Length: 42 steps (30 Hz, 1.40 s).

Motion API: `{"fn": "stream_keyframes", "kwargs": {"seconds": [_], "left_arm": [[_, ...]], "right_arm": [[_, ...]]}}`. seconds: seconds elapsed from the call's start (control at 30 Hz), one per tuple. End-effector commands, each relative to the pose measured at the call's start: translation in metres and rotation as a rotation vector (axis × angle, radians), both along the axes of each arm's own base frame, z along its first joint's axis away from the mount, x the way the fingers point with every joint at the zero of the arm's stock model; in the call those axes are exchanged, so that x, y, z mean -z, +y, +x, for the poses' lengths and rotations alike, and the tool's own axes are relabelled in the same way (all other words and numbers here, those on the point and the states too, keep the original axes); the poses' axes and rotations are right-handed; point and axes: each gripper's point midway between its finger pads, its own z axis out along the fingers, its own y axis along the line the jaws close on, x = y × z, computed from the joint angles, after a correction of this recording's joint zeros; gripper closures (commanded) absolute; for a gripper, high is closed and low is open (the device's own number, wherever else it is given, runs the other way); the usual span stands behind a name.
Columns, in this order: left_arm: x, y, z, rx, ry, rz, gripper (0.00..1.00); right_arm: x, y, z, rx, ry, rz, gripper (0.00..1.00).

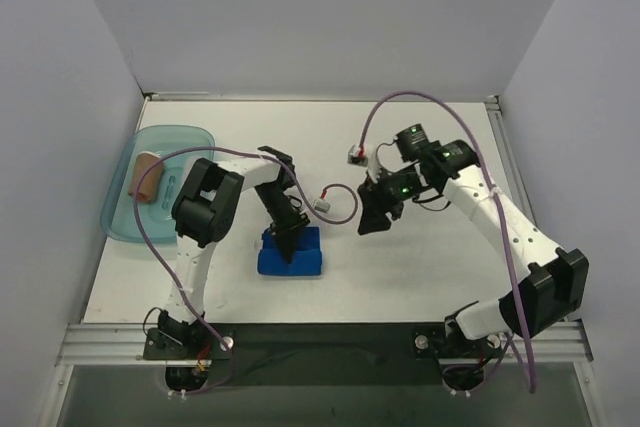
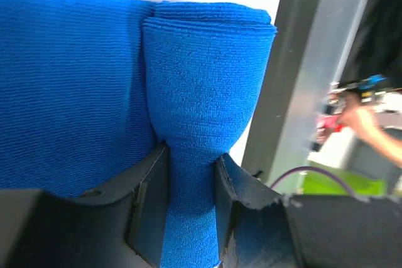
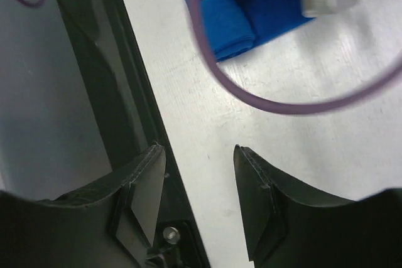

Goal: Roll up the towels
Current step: Roll the towel

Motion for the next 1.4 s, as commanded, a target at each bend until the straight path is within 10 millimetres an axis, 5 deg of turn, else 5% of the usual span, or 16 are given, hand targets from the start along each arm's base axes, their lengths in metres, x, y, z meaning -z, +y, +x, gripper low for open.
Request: {"fn": "stream_keyframes", "kwargs": {"seconds": [0.0,0.43,0.63,0.8,1.13,1.23,1.37], "left_arm": [[0.043,0.001,0.035,0.048,-0.122,-0.049,0.79],[0.05,0.004,0.041,0.049,-0.084,-0.05,0.75],[0.051,0.003,0.042,0.037,-0.072,-0.048,0.72],[0.051,0.003,0.043,0.035,-0.069,-0.047,0.71],[0.052,0.002,0.044,0.015,-0.055,-0.025,0.69],[0.052,0.004,0.047,-0.021,-0.068,-0.014,0.6],[0.043,0.011,0.063,-0.114,-0.111,-0.023,0.4]], "right_arm": [[0.027,0.014,-0.001,-0.055,-0.12,-0.147,0.51],[0.09,0.11,-0.009,-0.359,-0.505,-0.368,0.41],[0.122,0.133,-0.005,-0.403,-0.617,-0.433,0.35],[0.152,0.137,-0.006,-0.427,-0.608,-0.44,0.44],[0.194,0.129,-0.039,-0.533,-0.409,-0.409,0.77],[0.203,0.119,-0.05,-0.552,-0.257,-0.371,1.0],[0.207,0.1,-0.064,-0.576,-0.092,-0.382,1.0]]}}
